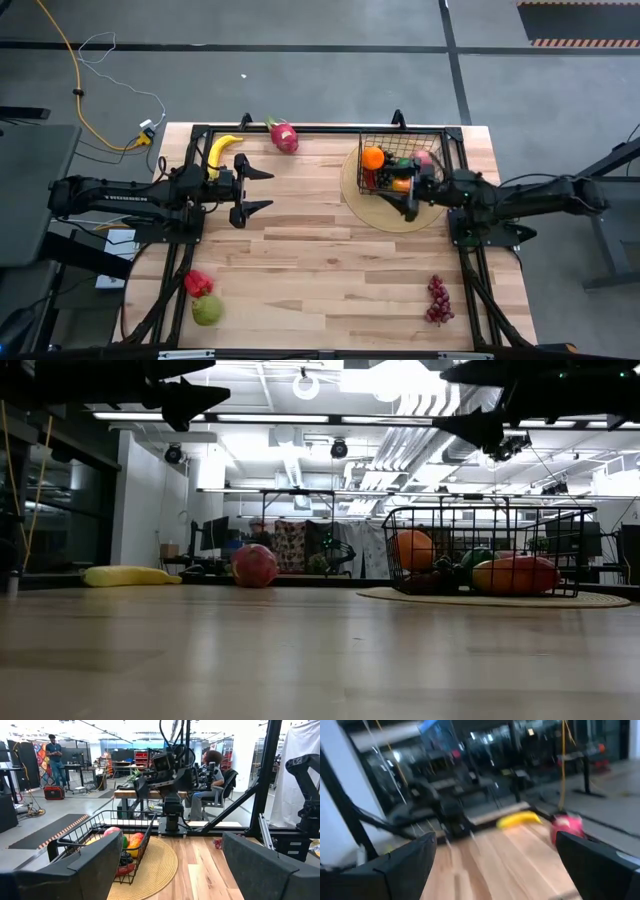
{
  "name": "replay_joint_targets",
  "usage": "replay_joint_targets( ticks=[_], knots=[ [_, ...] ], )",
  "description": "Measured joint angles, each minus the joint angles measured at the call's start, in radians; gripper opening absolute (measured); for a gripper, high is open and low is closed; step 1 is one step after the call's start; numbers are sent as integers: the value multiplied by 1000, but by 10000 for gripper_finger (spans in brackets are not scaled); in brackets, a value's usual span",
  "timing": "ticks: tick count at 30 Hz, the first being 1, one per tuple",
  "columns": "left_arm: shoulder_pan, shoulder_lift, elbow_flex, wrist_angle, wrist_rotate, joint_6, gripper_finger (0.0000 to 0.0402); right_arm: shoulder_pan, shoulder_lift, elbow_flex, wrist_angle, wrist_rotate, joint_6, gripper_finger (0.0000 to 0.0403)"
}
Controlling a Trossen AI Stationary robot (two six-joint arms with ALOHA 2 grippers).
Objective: Build produce basket
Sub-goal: Put the banana into the wire basket
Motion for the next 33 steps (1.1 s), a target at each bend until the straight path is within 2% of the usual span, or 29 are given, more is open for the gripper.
replay_joint_targets(
  ticks=[3, 13, 28, 29, 31, 33],
  knots=[
    [0, 0, 0, 0, 0, 0, 330, 26, -2, -21, 82, 1, 0, 398],
    [0, 0, 0, 10, 2, -2, 330, 52, 46, -21, 82, 0, -27, 398],
    [0, 5, 0, 39, -4, -132, 330, 50, 117, -22, 89, 0, -53, 398],
    [0, 5, 0, 74, -27, -147, 330, 50, 117, -22, 90, 0, -53, 398],
    [-1, 13, 14, 94, -145, -216, 330, 50, 117, -22, 87, 0, -53, 398],
    [11, 61, 82, -40, -317, -266, 330, 50, 117, -22, 83, 4, -56, 398]
  ],
)
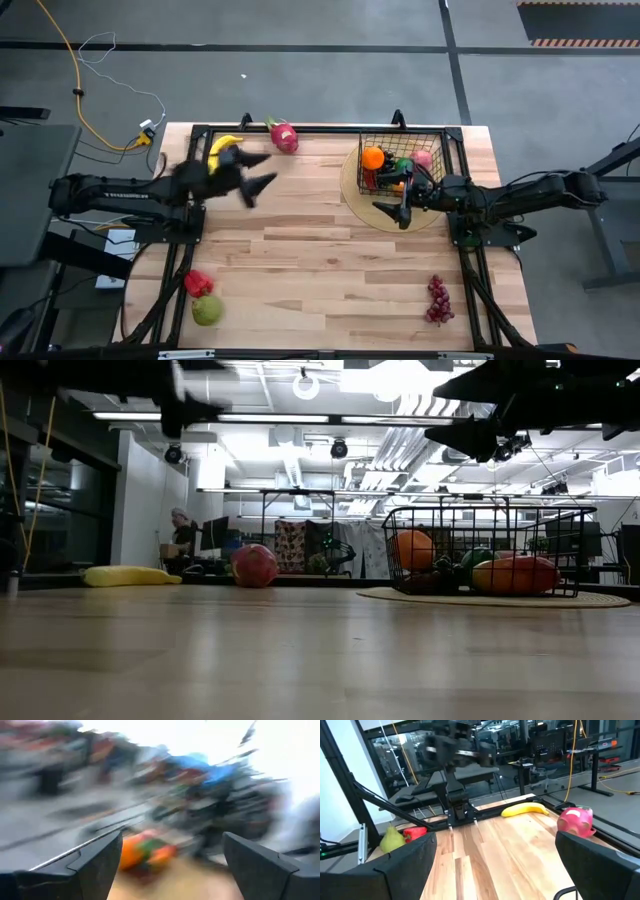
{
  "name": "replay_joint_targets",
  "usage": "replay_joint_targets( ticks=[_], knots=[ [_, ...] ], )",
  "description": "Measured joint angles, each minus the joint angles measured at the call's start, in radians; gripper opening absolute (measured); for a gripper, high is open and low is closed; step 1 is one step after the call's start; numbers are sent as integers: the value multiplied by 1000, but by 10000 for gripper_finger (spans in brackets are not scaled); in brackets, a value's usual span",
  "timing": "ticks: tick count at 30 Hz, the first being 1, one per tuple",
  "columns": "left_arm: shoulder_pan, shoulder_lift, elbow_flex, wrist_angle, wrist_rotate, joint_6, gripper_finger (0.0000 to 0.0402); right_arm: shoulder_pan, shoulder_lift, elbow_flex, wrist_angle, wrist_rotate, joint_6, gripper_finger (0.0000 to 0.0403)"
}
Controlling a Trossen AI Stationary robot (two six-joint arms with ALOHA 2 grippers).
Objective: Build produce basket
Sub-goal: Put the banana into the wire basket
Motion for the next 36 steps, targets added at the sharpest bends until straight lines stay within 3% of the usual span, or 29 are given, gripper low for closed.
replay_joint_targets(
  ticks=[3, 8, 11, 13, 19, 27, 36],
  knots=[
    [80, 116, 159, -392, -175, -13, 330, 0, 0, 0, 0, 7, -25, 398],
    [282, 377, 418, -965, -288, -138, 330, 0, 0, 0, 0, 7, -41, 398],
    [373, 499, 450, -1119, -369, -230, 330, 0, 0, 0, 0, 8, -42, 398],
    [434, 563, 441, -1204, -363, -300, 330, 0, 0, 0, -1, 8, -42, 398],
    [556, 687, 402, -1223, -311, -362, 330, 0, 0, 0, -17, 9, -66, 398],
    [581, 730, 369, -1172, -388, -461, 330, 0, 0, 0, -51, 11, -69, 398],
    [538, 728, 355, -1111, -623, -741, 330, 0, 0, 0, -108, 11, -94, 398]
  ],
)
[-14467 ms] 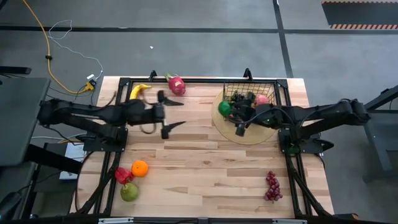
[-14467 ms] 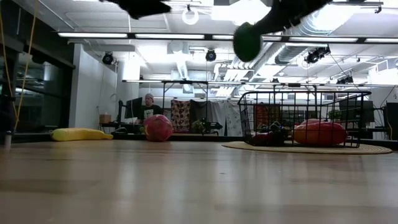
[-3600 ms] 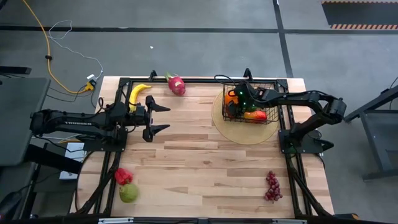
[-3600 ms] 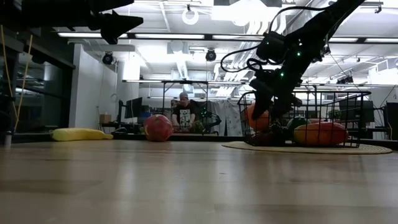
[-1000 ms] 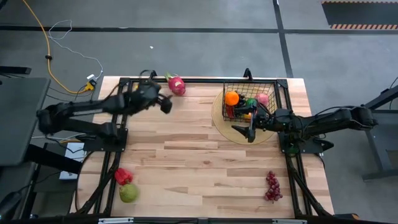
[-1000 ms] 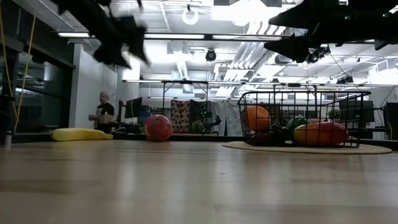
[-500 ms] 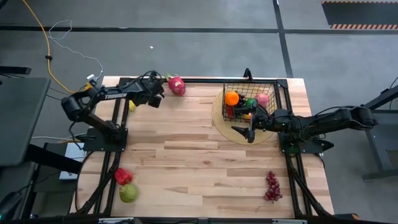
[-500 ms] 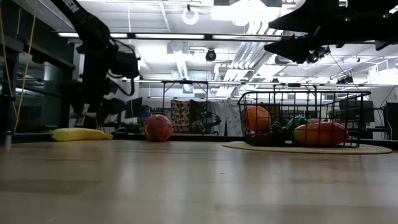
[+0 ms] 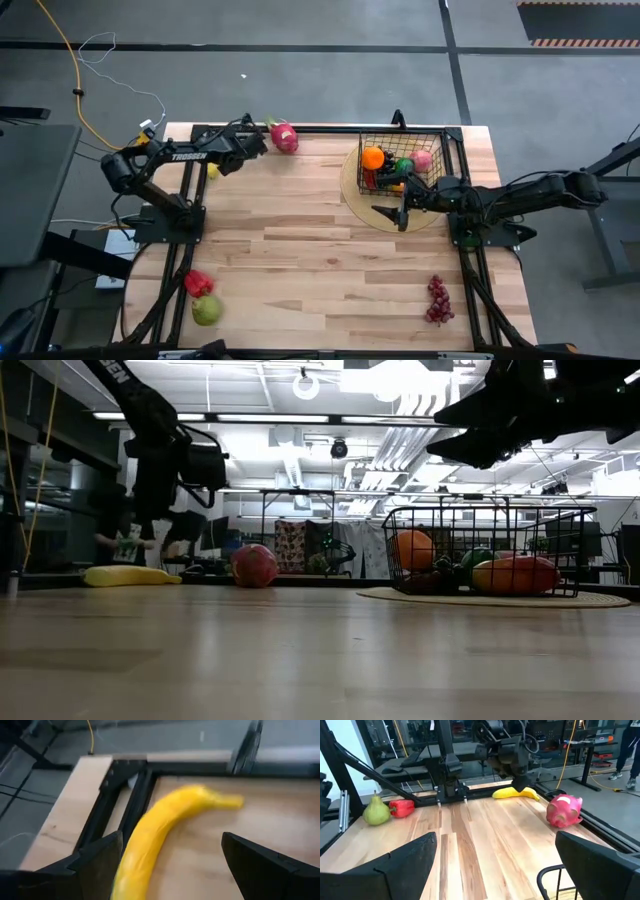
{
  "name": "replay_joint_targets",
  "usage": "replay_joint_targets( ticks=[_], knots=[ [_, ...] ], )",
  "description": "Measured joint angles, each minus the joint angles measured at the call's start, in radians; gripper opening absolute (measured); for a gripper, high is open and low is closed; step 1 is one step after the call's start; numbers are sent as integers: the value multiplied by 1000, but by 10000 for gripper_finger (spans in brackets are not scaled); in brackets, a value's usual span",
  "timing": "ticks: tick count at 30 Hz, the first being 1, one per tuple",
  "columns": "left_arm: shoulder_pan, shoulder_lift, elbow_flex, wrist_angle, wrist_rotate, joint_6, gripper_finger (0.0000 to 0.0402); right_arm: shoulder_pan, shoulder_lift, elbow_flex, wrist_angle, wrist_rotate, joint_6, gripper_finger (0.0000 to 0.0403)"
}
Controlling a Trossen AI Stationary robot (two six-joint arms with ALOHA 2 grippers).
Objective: Build produce basket
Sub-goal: Put the banana into the wire basket
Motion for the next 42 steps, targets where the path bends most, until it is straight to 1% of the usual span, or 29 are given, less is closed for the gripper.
replay_joint_targets(
  ticks=[3, 6, 9, 11, 13, 16, 18, 19, 21, 22, 23, 27, 28, 30, 32, 38, 42],
  knots=[
    [-59, 0, -54, 93, -109, -149, 330, 0, 0, 0, 0, 0, 0, 398],
    [-120, 0, -140, 153, -184, -405, 329, 0, 0, 0, 0, 0, 0, 398],
    [-156, 0, -234, 157, -238, -690, 316, 0, 0, 0, 0, 0, 0, 398],
    [-157, 0, -289, 157, -238, -845, 296, 0, 0, 0, -3, 0, 0, 398],
    [-150, 0, -332, 157, -239, -949, 265, 0, 0, 0, -9, 0, 0, 398],
    [-125, 0, -367, 164, -242, -1010, 198, 0, 0, 0, -10, 0, 0, 398],
    [-107, 0, -367, 175, -255, -997, 142, 0, 0, 0, -8, 0, 2, 398],
    [-99, 0, -367, 195, -266, -967, 111, 0, 0, 0, -7, 0, 8, 398],
    [-85, 0, -367, 262, -284, -865, 49, 0, 0, 0, -7, 0, 10, 398],
    [-82, 0, -367, 307, -293, -803, 26, 0, 0, 0, -7, 0, 11, 398],
    [-76, 0, -367, 359, -301, -733, 13, 0, 0, 0, -7, 0, 16, 398],
    [-46, 0, -366, 558, -301, -434, 22, 0, 0, 0, -7, 0, 24, 398],
    [-36, 0, -366, 587, -297, -374, 21, 0, 0, 0, -8, 0, 32, 398],
    [-15, 0, -366, 607, -293, -305, 10, 0, 0, 0, -14, -1, 45, 398],
    [2, 0, -366, 602, -291, -290, 3, 0, 0, 0, -26, -1, 55, 398],
    [-1, 1, -366, 584, -289, -299, 1, 0, 0, 0, -46, -1, 57, 398],
    [4, 22, -366, 533, -273, -300, 0, 0, 0, 0, -49, -1, 89, 398]
  ],
)
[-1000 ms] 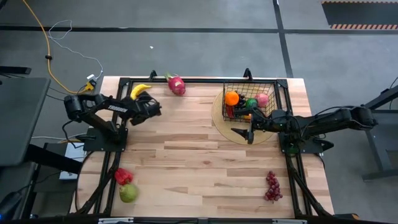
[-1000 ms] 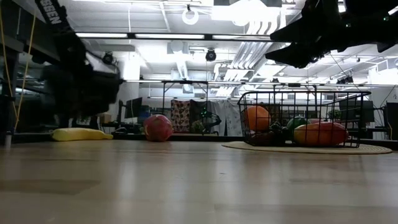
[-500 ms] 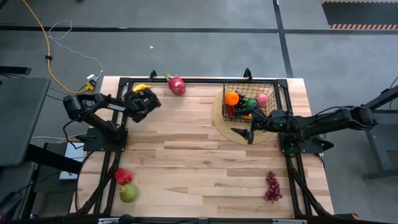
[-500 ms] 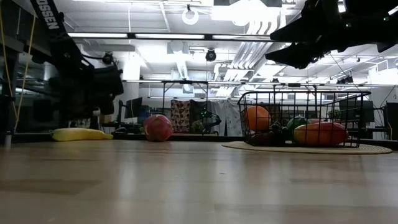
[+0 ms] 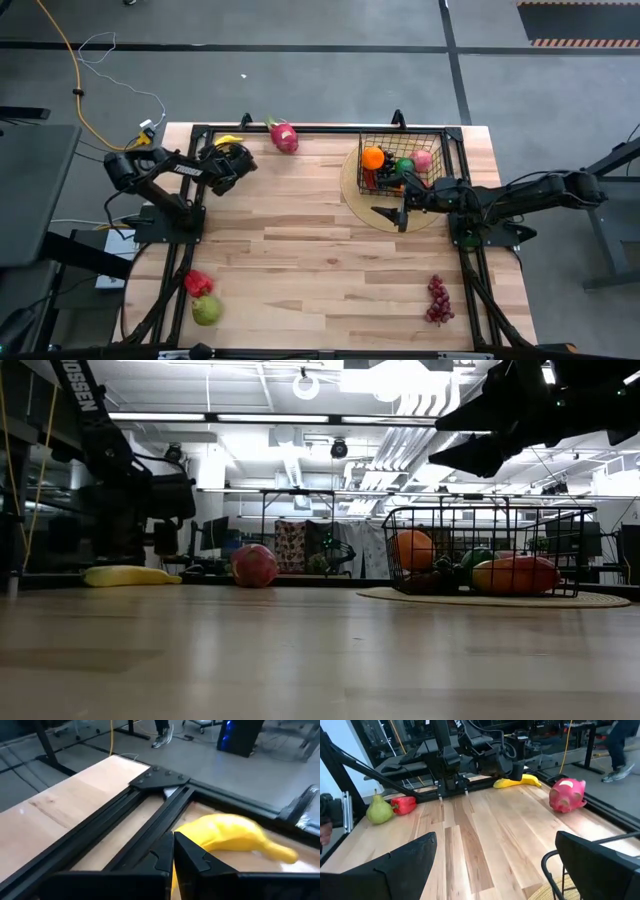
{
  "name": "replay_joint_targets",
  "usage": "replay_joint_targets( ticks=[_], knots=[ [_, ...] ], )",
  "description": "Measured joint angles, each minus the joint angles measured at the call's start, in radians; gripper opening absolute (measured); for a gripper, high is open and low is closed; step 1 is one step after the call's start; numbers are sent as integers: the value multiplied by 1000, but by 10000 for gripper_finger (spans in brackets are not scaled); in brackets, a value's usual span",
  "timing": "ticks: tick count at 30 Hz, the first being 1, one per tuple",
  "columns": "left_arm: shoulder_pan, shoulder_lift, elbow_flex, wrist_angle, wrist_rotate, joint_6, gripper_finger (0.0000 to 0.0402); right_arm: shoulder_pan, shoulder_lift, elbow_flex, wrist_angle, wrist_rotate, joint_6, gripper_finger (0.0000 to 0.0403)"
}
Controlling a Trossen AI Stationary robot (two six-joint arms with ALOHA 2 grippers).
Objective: Build produce basket
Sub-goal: Put the banana into the wire basket
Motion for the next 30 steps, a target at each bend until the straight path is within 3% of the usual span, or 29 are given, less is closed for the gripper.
replay_joint_targets(
  ticks=[12, 22, 30],
  knots=[
    [-70, 121, 3, -37, 8, -117, 0, 0, 0, 0, -45, -3, 46, 398],
    [-297, 99, 2, 6, 34, -124, 0, 0, 0, 0, -46, -3, 62, 398],
    [-559, 99, 5, 110, 63, -133, 0, 0, 0, 0, -46, -4, 73, 398]
  ],
)
